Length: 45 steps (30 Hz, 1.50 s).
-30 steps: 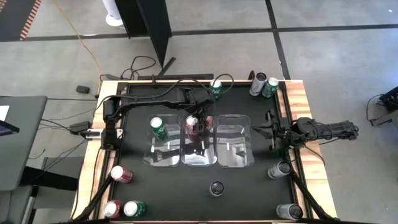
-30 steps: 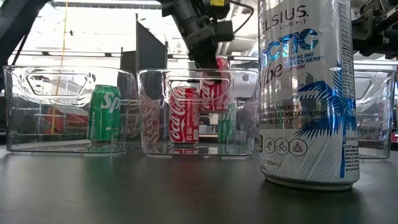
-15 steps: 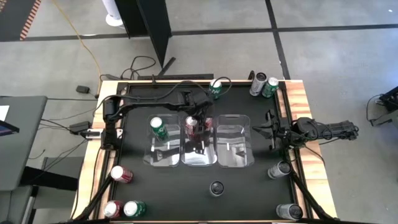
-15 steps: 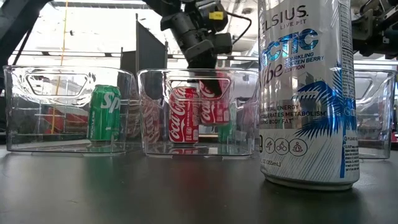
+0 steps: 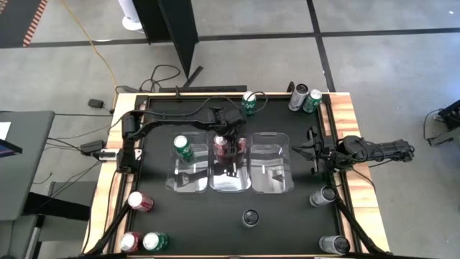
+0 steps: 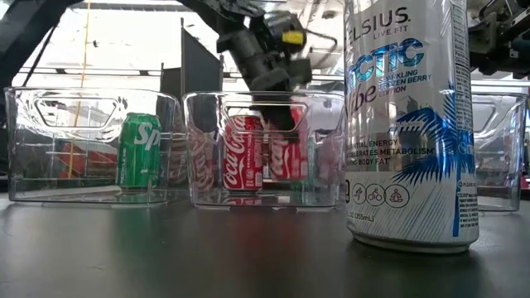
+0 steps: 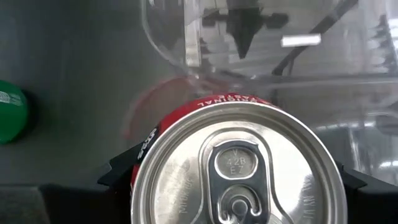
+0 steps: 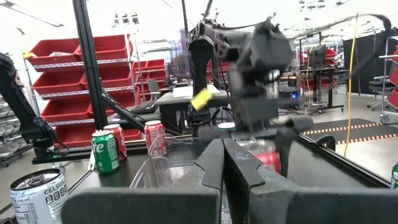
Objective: Sort soda cans
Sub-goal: Put the top red soda can into the middle transparent bin, then put the top left green soda can into the left transparent bin
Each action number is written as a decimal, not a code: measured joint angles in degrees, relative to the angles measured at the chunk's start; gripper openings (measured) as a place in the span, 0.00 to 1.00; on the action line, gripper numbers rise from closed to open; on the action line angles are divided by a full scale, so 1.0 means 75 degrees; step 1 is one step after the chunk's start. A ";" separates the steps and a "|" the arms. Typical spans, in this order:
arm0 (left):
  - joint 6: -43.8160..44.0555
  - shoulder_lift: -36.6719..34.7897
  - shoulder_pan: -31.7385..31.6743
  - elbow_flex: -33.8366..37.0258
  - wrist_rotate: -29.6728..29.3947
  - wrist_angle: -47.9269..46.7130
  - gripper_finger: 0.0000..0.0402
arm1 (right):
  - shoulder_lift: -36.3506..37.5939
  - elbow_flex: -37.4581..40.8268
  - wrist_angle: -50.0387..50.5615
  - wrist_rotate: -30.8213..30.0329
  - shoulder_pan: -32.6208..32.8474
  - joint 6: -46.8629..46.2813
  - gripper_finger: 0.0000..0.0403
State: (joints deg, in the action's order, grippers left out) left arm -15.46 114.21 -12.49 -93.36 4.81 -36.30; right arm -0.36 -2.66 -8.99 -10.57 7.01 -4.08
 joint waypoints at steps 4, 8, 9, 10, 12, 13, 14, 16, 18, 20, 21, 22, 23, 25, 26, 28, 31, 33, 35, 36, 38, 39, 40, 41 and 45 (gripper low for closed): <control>-0.0028 0.0328 0.0015 -0.0011 0.0025 -0.0006 0.76 | 0.0000 0.0000 0.0036 -0.0003 0.0000 0.0000 0.07; -0.0050 0.0376 0.0012 -0.0026 0.0056 0.0035 0.76 | 0.0000 0.0000 0.0061 -0.0003 -0.0003 0.0000 0.07; -0.0051 0.0376 0.0012 -0.0026 0.0056 0.0059 0.76 | 0.0000 0.0000 0.0061 -0.0003 -0.0003 0.0002 0.07; -0.0037 0.0376 0.0012 -0.0041 0.0049 0.0048 0.76 | 0.0000 0.0000 0.0059 -0.0003 -0.0003 0.0003 0.07; 0.0028 0.0396 0.0006 -0.0192 0.0036 -0.0127 0.76 | 0.0000 0.0000 0.0060 -0.0003 -0.0003 0.0006 0.07; 0.0028 0.0406 0.0006 -0.0244 0.0025 -0.0197 0.77 | 0.0000 0.0000 0.0060 -0.0003 -0.0003 0.0012 0.07; 0.0015 0.0410 0.0007 -0.0277 0.0008 -0.0232 0.77 | 0.0000 0.0000 0.0055 -0.0003 -0.0003 0.0013 0.07; 0.0020 0.0411 0.0017 -0.0303 -0.0045 -0.0221 0.79 | 0.0000 0.0000 0.0058 -0.0003 -0.0003 0.0026 0.07; 0.0048 0.0411 0.0017 -0.0316 -0.0051 -0.0178 0.80 | 0.0000 0.0000 0.0058 -0.0003 -0.0003 0.0023 0.07; 0.0165 0.0411 0.0017 -0.0318 -0.0051 -0.0182 0.82 | 0.0000 0.0000 0.0059 -0.0003 -0.0003 0.0016 0.07; 0.0224 0.0411 0.0017 -0.0318 -0.0048 -0.0178 0.83 | 0.0000 0.0000 0.0058 -0.0003 -0.0003 0.0015 0.07; 0.0269 0.0411 0.0017 -0.0321 -0.0048 -0.0170 0.84 | 0.0000 0.0000 0.0058 -0.0003 -0.0003 0.0013 0.07; 0.0311 0.0410 0.0017 -0.0332 -0.0046 -0.0159 0.85 | 0.0000 0.0000 0.0059 -0.0003 -0.0003 0.0004 0.07; 0.0344 0.0408 0.0017 -0.0338 -0.0039 -0.0157 0.87 | 0.0000 0.0000 0.0058 -0.0003 -0.0003 0.0001 0.07; 0.0352 0.0408 0.0017 -0.0338 -0.0039 -0.0168 0.87 | 0.0000 0.0000 0.0058 -0.0003 -0.0003 0.0001 0.07; 0.0361 0.0408 0.0020 -0.0342 -0.0039 -0.0186 0.88 | 0.0000 0.0000 0.0058 -0.0003 -0.0003 0.0000 0.07; 0.0352 0.0406 0.0020 -0.0511 -0.0080 -0.0457 0.88 | 0.0000 0.0000 0.0058 -0.0003 -0.0003 0.0001 0.07; 0.0337 0.0408 0.0020 -0.0692 -0.0139 -0.0562 0.88 | 0.0000 0.0000 0.0058 -0.0003 -0.0003 0.0003 0.07; 0.0349 0.0408 0.0020 -0.0927 -0.0150 -0.0765 0.88 | 0.0000 0.0000 0.0058 -0.0003 -0.0003 0.0002 0.07; 0.0349 0.0408 0.0020 -0.1063 -0.0170 -0.0873 0.88 | 0.0000 0.0000 0.0058 -0.0003 -0.0003 0.0003 0.07; 0.0294 0.0407 0.0020 -0.1293 -0.0299 -0.1020 0.88 | 0.0000 0.0000 0.0058 -0.0003 -0.0003 0.0000 0.07; 0.0259 0.0406 0.0030 -0.1391 -0.0353 -0.1107 0.88 | 0.0000 0.0000 0.0058 -0.0003 -0.0003 0.0000 0.07; 0.0234 0.0405 0.0035 -0.1474 -0.0391 -0.1214 0.88 | 0.0000 0.0000 0.0058 -0.0003 -0.0003 0.0000 0.07; 0.0215 0.0407 0.0035 -0.1552 -0.0414 -0.1319 0.88 | 0.0000 0.0000 0.0058 -0.0003 -0.0003 0.0002 0.07; 0.0214 0.0408 0.0035 -0.1928 -0.0430 -0.1654 0.88 | 0.0000 0.0000 0.0058 -0.0003 -0.0003 0.0000 0.07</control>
State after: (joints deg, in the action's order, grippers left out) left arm -13.85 117.27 -12.23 -107.82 1.58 -48.70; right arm -0.36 -2.66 -8.56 -10.59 6.98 -4.07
